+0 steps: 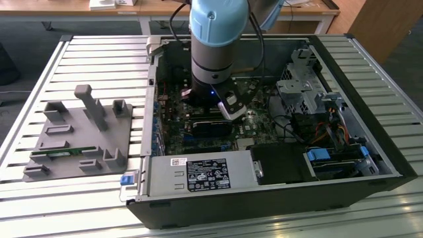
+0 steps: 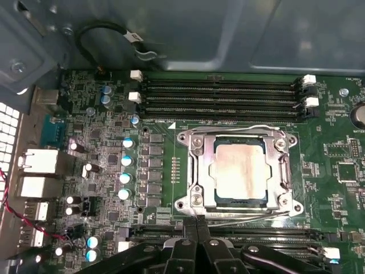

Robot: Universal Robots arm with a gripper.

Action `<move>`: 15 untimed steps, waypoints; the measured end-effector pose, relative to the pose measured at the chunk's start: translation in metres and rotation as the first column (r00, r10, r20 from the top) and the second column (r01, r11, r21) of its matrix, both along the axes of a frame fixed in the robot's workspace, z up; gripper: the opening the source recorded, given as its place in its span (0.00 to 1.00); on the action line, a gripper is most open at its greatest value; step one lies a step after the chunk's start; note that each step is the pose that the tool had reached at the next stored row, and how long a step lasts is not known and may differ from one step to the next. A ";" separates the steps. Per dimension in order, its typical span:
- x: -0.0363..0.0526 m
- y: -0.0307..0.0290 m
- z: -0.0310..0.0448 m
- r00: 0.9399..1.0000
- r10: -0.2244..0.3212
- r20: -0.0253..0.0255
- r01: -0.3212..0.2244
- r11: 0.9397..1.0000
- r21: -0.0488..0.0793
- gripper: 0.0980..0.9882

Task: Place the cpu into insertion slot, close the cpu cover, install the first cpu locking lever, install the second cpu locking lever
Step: 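Install the second cpu locking lever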

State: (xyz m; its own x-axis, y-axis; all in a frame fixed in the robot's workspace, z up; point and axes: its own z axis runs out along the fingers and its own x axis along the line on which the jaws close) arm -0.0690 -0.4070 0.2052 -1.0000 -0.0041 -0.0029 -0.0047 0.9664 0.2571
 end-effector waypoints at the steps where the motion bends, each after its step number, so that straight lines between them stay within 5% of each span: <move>1: -0.0005 -0.0004 -0.0005 1.000 0.000 0.000 0.000 1.000 0.006 0.01; 15: -0.0042 -0.0016 -0.0124 1.000 0.000 0.003 0.000 0.999 0.039 0.01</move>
State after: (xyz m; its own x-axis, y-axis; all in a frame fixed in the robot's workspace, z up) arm -0.0732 -0.4086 0.1928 -1.0000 -0.0040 -0.0057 -0.0055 0.9555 0.2950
